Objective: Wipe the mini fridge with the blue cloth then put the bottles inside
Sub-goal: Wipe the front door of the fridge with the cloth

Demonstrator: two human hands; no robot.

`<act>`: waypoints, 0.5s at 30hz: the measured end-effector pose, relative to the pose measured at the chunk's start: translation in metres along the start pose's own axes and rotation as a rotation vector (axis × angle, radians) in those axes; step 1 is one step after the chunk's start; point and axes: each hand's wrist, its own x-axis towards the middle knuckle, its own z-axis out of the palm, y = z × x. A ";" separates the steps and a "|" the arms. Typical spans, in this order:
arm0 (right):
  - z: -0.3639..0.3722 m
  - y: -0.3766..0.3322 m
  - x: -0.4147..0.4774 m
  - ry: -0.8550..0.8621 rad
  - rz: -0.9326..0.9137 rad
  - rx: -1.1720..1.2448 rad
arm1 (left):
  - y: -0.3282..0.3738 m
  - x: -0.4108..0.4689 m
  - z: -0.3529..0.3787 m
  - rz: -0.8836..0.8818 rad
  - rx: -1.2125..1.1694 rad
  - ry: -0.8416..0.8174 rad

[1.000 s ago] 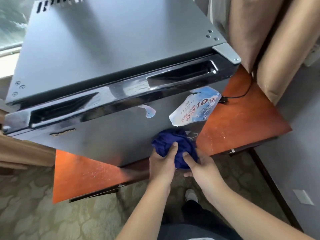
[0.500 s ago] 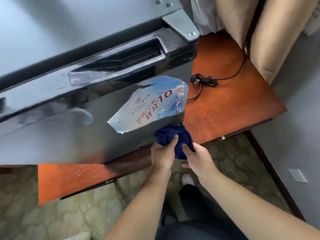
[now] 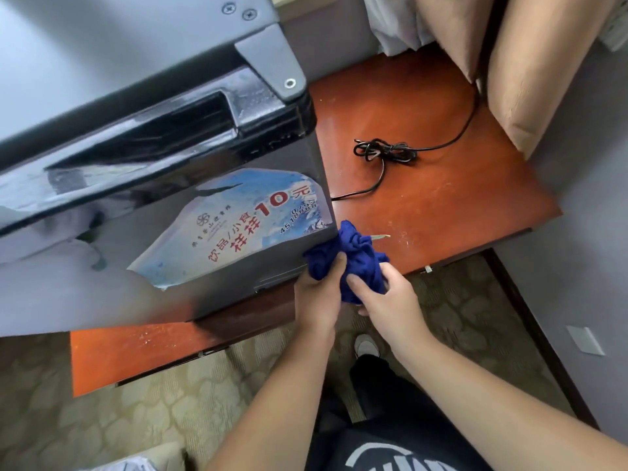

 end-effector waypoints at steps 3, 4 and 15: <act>0.021 -0.002 -0.010 -0.140 -0.027 0.004 | 0.003 -0.009 -0.032 0.062 -0.054 0.101; 0.029 -0.004 -0.011 -0.173 -0.035 0.005 | 0.004 -0.012 -0.042 0.080 -0.096 0.137; 0.050 -0.001 0.000 -0.199 0.070 -0.057 | -0.003 -0.007 -0.060 -0.138 -0.221 0.220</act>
